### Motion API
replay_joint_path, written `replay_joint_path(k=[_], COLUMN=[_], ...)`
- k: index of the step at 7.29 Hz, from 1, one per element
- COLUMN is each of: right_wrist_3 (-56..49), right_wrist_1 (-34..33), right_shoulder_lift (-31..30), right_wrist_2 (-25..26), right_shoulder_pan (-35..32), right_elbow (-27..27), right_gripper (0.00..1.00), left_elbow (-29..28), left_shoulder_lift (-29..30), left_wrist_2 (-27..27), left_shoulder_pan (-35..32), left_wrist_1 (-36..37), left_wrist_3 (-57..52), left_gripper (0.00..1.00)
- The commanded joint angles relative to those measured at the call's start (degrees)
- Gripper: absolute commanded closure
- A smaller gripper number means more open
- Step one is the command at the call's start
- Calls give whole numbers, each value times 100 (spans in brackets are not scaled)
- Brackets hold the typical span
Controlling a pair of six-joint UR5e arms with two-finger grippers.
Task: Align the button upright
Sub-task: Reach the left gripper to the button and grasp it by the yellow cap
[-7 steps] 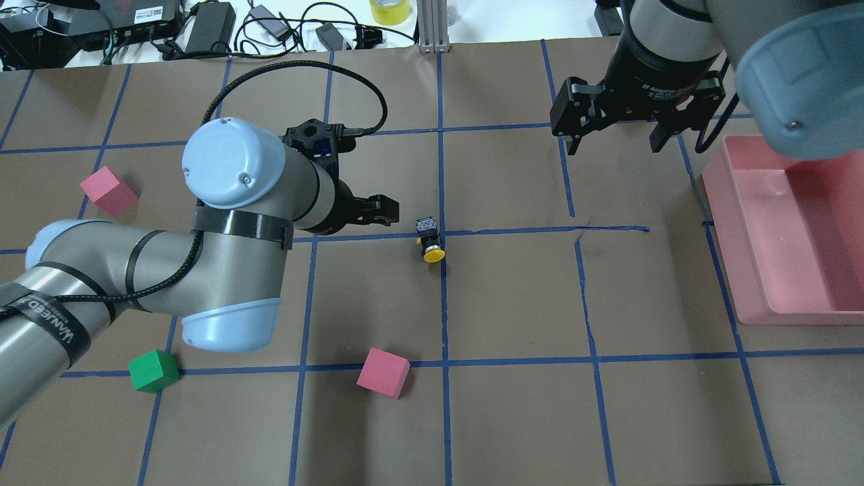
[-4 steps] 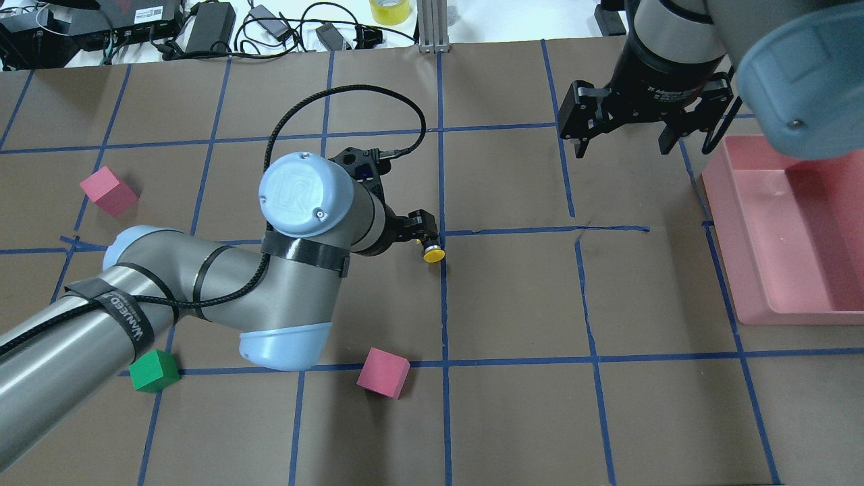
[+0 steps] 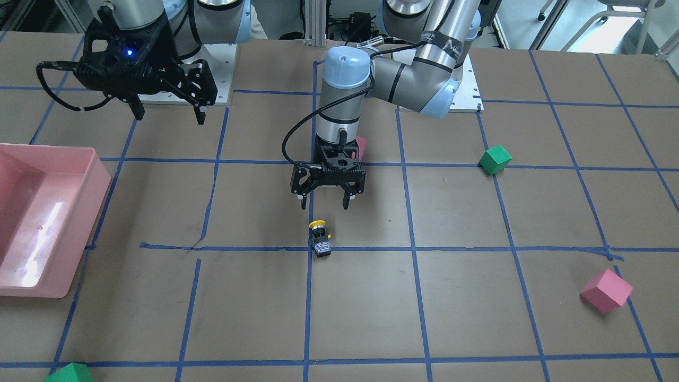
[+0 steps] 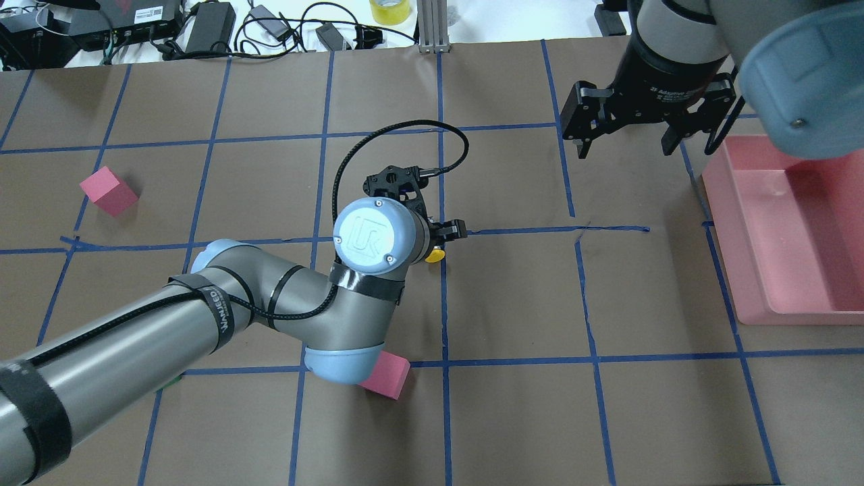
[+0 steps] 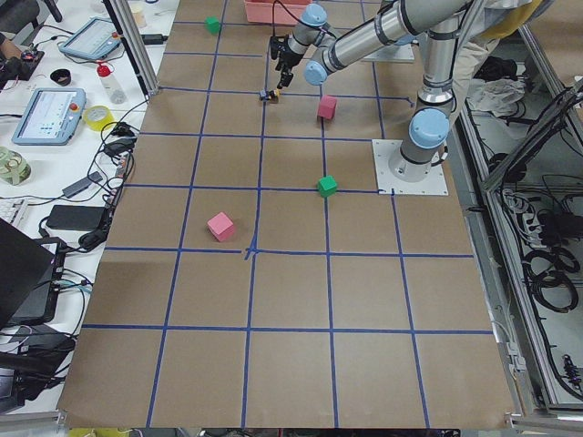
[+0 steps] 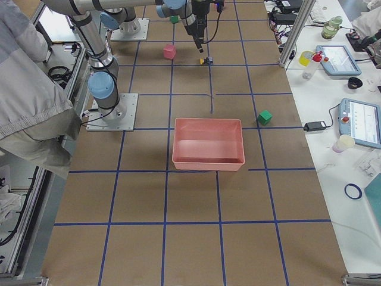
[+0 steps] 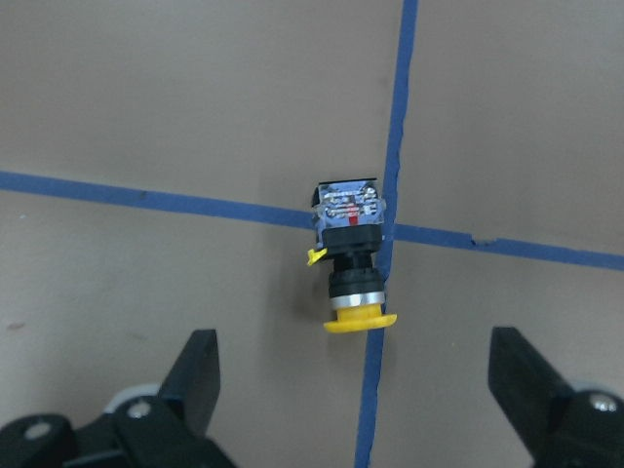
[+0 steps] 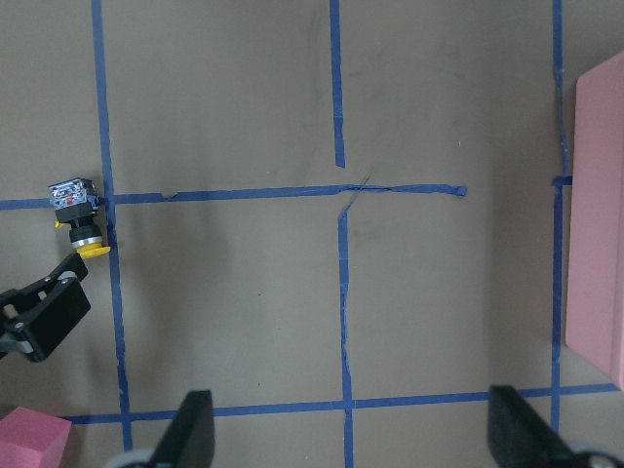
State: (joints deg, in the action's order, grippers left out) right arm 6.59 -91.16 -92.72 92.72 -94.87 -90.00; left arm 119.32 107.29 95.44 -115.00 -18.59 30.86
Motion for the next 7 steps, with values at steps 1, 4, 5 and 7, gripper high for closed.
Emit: replay_joint_path(k=[1,4,5,7], right_wrist_3=[0,0,0,0], right_wrist_1=[2,2,2,2], right_shoulder_lift=[0,0,0,0], right_wrist_2=[0,0,9,0], right_shoulder_pan=[3,3,3,3], right_elbow=[-9,-35,-35,-44], right_gripper=[0,0,0,0], left_elbow=[4,-66,-171,-382], left_shoulder_lift=[335,827,942,1144], left_wrist_2=[352,379,370,335], left_shoulder_pan=[-180,-180,-180,-180], left_wrist_1=[224,224,224,224], left_wrist_3=[-36,-265,-273,-265], left_gripper=[4,6,6,6])
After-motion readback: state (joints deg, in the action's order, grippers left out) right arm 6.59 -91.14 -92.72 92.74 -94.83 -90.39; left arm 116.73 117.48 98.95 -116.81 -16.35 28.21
